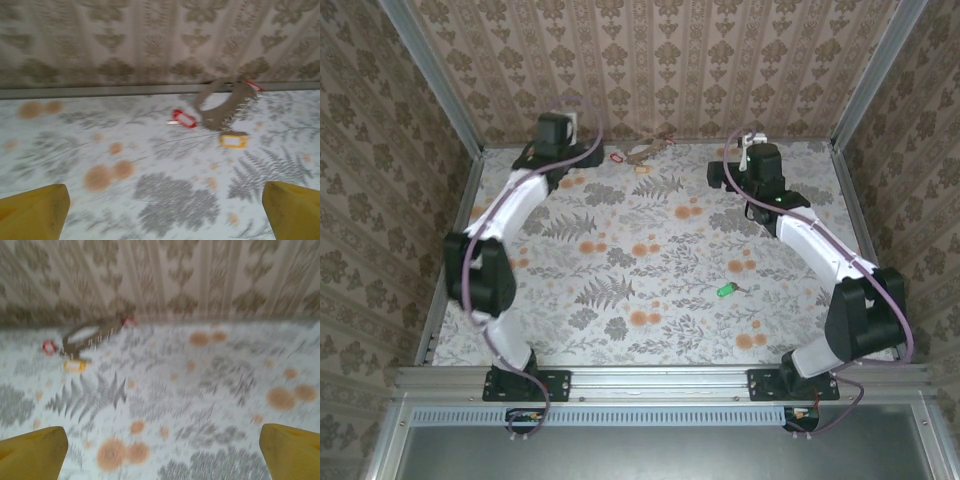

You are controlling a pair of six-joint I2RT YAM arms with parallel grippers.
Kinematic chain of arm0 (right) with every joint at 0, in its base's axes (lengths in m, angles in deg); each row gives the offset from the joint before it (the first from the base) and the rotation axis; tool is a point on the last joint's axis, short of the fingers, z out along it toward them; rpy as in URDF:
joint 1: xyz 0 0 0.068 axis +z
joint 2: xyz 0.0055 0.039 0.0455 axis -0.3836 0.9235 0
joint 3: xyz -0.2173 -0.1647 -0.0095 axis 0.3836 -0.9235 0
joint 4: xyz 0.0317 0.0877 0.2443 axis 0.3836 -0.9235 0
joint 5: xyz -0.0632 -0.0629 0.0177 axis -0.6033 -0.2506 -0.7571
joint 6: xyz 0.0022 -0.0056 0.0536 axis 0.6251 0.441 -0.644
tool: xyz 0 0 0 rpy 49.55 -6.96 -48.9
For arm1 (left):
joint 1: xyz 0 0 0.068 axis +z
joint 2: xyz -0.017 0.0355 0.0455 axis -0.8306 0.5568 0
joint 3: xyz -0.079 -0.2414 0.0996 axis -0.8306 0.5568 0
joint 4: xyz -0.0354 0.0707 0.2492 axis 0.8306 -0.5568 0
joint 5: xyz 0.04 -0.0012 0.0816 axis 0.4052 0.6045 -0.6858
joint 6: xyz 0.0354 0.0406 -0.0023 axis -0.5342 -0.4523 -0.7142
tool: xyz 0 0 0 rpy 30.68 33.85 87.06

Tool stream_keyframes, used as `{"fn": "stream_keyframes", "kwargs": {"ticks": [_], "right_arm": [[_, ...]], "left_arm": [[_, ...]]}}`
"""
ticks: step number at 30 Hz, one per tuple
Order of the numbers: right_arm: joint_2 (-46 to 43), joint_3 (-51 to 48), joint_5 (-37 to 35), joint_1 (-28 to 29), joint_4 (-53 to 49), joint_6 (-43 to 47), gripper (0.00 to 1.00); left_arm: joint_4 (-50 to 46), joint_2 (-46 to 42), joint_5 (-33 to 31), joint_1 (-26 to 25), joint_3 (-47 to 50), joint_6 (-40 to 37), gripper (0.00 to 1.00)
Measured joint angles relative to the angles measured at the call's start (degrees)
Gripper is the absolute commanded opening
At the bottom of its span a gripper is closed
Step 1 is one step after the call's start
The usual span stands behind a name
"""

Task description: Put the keys on the keyring

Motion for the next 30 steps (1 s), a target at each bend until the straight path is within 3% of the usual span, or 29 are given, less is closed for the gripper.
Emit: {"fn": "stream_keyframes", "kwargs": {"ticks": [8, 10, 16, 30], "right_arm": [[7.6, 9.1, 5.1, 1.4, -10.0, -0.8, 1.00], [8.3, 10.2, 5.9, 1.6, -10.5, -0.8, 1.00], [10.8, 11.0, 7.3, 1.8, -10.9, -0.8, 1.00], [11.9, 9.5, 8.0, 1.9, -9.5, -0.8, 1.00]], "left_arm": [[-18.4, 40.6, 7.6, -1.0, -54.1, 2.7, 0.95], [-20.0, 46.9, 8.6, -1.0, -61.3, 3.5, 0.93], [-17.6, 49.9, 9.8, -1.0, -55.4, 7.0, 0.90], [-11.0, 53.1, 9.8, -1.4, -57.9, 20.0, 0.76]]}}
